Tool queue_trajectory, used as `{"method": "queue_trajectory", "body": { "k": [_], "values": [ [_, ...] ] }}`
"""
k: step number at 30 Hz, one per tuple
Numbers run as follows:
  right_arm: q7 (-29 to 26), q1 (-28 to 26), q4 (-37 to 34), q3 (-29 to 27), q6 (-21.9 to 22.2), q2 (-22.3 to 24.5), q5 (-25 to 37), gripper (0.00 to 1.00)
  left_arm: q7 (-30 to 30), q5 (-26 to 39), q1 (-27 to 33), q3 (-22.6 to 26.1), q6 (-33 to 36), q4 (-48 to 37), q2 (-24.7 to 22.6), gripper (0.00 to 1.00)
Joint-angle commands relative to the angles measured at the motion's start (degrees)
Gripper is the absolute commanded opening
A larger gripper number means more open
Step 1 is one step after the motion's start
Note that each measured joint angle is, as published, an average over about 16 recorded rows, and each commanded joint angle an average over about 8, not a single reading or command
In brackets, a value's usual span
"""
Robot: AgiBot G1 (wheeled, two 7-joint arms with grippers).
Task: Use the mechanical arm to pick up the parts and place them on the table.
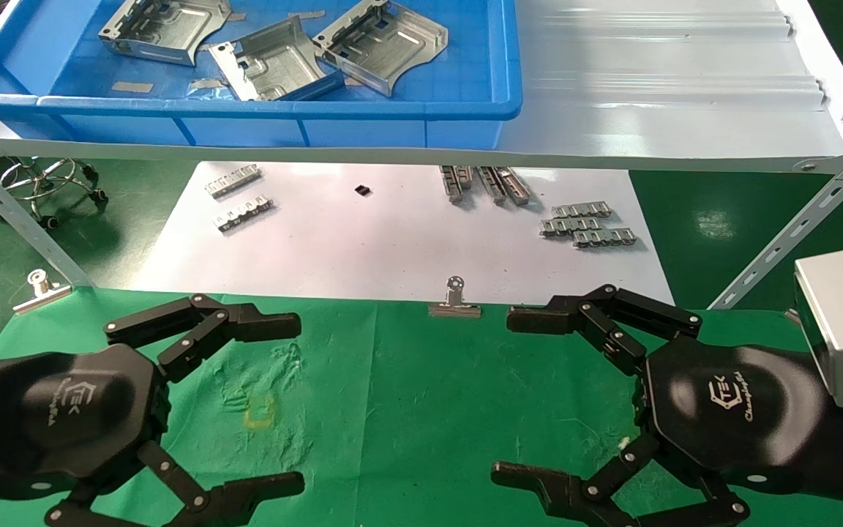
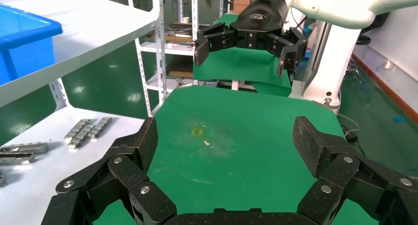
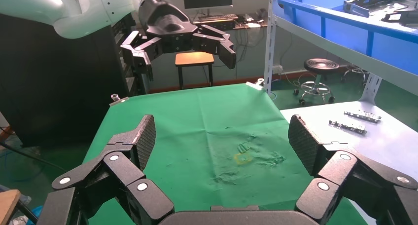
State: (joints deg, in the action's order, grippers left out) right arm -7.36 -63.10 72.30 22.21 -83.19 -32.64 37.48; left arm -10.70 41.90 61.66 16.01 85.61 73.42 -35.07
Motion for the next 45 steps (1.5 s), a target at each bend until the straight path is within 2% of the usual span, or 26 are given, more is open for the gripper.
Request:
{"method": "queue_trajectory", "body": {
  "k": [1,10,11,18,19,26,32,39,45],
  "values": [
    [0.00,0.00,0.00,0.00,0.00,0.00,0.00,1.00,0.00,0.00,0.00,0.00,0.00,0.00,0.00,1.00],
    [0.00,0.00,0.00,0.00,0.00,0.00,0.00,1.00,0.00,0.00,0.00,0.00,0.00,0.00,0.00,1.00],
    [0.00,0.00,0.00,0.00,0.00,0.00,0.00,0.93,0.00,0.00,0.00,0.00,0.00,0.00,0.00,1.00],
    [0.00,0.00,0.00,0.00,0.00,0.00,0.00,0.05,-0.01,-0.01,-0.01,0.00,0.01,0.02,0.01,1.00],
    [0.00,0.00,0.00,0.00,0.00,0.00,0.00,0.00,-0.01,0.00,-0.01,0.00,0.00,0.01,0.01,1.00],
    [0.00,0.00,-0.01,0.00,0.00,0.00,0.00,0.00,0.20,0.29,0.34,-0.05,-0.87,-0.81,-0.49,1.00],
    [0.00,-0.01,-0.01,0.00,-0.01,0.00,0.00,0.00,0.98,1.45,2.52,0.14,-3.27,-3.37,-2.99,1.00],
    [0.01,-0.01,-0.01,0.01,-0.01,0.00,0.00,0.00,2.91,4.05,8.01,0.93,-6.28,-8.78,-7.82,1.00],
    [0.01,-0.01,-0.01,0.01,-0.01,0.00,0.00,0.00,5.37,7.17,15.33,1.90,-8.01,-16.30,-11.96,1.00]
  ]
}}
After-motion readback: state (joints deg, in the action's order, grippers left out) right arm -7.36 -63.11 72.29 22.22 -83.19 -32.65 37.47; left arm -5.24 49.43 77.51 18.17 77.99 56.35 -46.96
